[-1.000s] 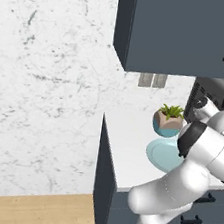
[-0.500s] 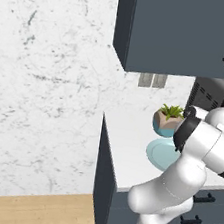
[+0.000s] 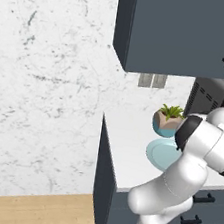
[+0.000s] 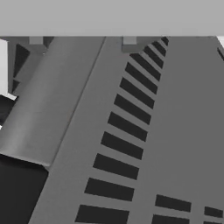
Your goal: Pick up the kebab skewer and baguette bread, and place them inside the toaster oven. Close the toaster oven door and start by setting the timer.
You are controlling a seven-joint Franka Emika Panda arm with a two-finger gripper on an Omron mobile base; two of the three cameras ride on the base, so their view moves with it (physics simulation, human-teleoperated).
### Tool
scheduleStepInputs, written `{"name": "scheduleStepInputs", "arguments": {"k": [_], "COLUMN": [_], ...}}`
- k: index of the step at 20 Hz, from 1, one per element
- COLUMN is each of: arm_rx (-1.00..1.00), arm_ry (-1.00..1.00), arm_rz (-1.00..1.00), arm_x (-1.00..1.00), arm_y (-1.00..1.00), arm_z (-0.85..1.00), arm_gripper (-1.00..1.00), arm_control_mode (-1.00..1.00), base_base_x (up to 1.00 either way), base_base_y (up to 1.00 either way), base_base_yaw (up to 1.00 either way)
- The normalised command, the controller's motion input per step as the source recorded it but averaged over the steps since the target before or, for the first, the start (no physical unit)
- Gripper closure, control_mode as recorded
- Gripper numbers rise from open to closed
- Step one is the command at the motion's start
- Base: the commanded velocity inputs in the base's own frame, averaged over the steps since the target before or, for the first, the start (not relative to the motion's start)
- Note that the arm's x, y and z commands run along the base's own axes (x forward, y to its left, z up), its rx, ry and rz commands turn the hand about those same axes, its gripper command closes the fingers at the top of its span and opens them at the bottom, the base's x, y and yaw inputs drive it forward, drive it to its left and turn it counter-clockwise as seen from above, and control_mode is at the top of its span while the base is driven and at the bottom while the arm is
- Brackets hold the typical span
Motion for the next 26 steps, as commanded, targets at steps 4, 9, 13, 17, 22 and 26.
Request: {"name": "scheduleStepInputs", "arguments": {"k": [4,9,13,17,22,26], "arm_rx": [0.00,0.00,0.00,0.00,0.04,0.11], "arm_ry": [0.03,0.08,0.10,0.11,0.13,0.23], "arm_rz": [0.17,0.15,0.09,0.02,0.00,0.00], "arm_x": [0.27,0.06,-0.71,-1.00,-0.73,-0.76], "arm_y": [-0.26,-0.22,-0.19,-0.13,-0.09,-0.21], "arm_z": [0.05,0.04,0.17,0.46,0.82,0.81], "arm_gripper": [-1.00,-1.00,-1.00,-1.00,-1.00,-1.00], "arm_control_mode": [-1.00,-1.00,-1.00,-1.00,-1.00,-1.00], "base_base_x": [0.00,0.00,0.00,0.00,0.00,0.00], "base_base_y": [0.00,0.00,0.00,0.00,0.00,0.00], "base_base_yaw": [0.00,0.00,0.00,0.00,0.00,0.00]}}
